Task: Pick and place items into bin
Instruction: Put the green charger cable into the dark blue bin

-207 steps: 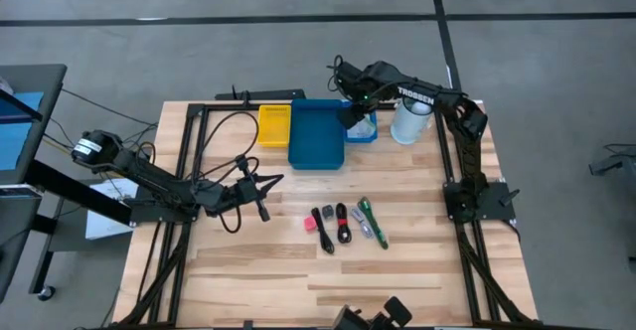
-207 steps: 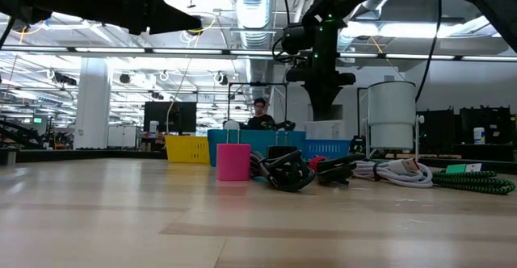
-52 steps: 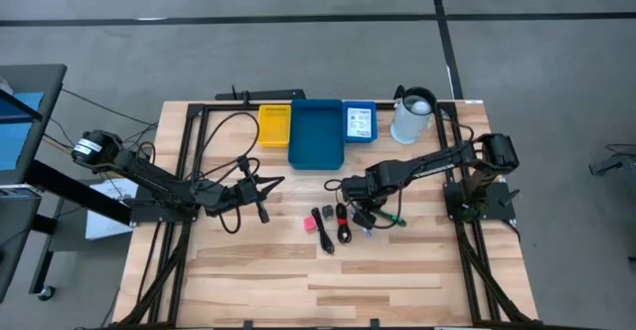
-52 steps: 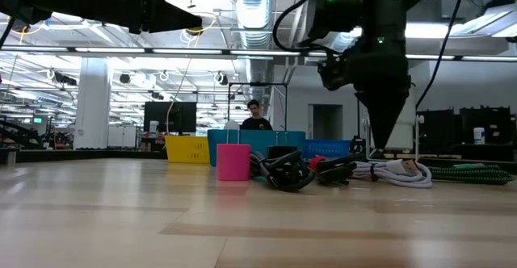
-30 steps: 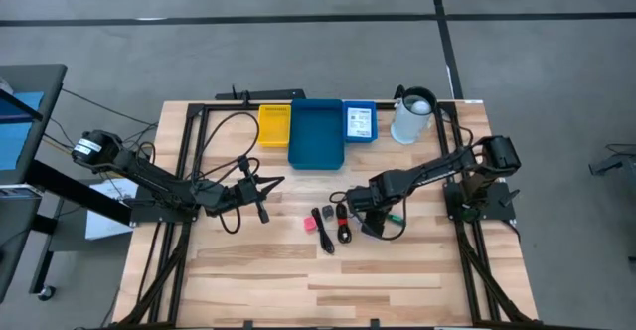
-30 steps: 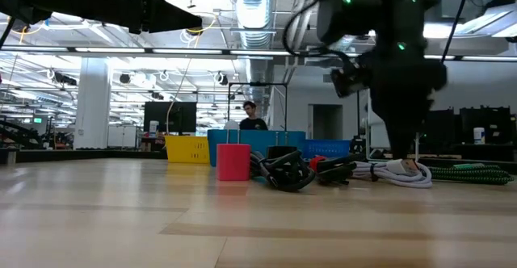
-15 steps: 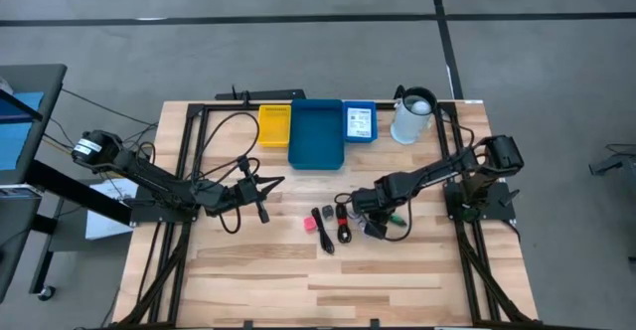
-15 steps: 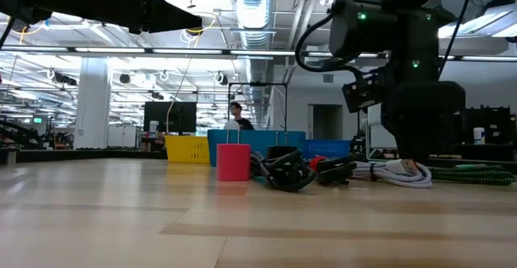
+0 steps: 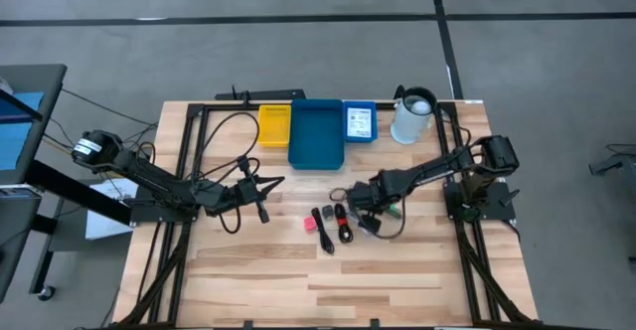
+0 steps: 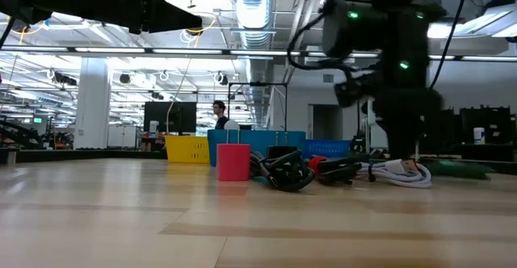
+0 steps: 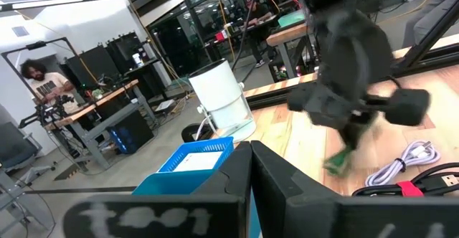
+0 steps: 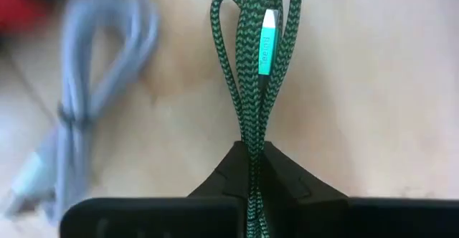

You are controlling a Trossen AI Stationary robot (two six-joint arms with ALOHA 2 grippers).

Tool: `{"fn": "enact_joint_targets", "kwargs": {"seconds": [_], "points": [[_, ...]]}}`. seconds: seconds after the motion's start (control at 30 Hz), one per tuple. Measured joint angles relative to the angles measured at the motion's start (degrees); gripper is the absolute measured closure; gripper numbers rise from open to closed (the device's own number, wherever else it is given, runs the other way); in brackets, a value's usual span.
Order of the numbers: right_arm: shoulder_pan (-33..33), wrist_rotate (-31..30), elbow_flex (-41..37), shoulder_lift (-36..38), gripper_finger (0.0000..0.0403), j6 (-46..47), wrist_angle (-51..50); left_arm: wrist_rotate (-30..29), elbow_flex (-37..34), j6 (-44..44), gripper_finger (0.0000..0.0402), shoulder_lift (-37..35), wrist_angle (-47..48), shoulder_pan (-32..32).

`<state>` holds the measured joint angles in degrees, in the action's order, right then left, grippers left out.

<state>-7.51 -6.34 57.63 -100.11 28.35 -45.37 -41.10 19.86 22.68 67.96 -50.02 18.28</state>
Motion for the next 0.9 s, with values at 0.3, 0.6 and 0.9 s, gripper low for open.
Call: {"fn": "enact_joint_targets", "kwargs": {"seconds": [0.3,0.6,0.9], "points": [[4.15,-9.25,17.24,0.25,0.0397,-9.65,-11.57,0.00,0.00,0.01,0.0401,-0.02,0.00,0.00],[14.01,-7.44,31.04,0.38,0.0393,-25.84,-6.60,0.00,0.00,0.01,0.0401,0.00,0.00,0.00],[24.40,5.09,31.01,-0.52,0.0392,-32.97,11.04,0.02,0.00,-0.01,0.0401,-0.02,0.00,0.00]]}}
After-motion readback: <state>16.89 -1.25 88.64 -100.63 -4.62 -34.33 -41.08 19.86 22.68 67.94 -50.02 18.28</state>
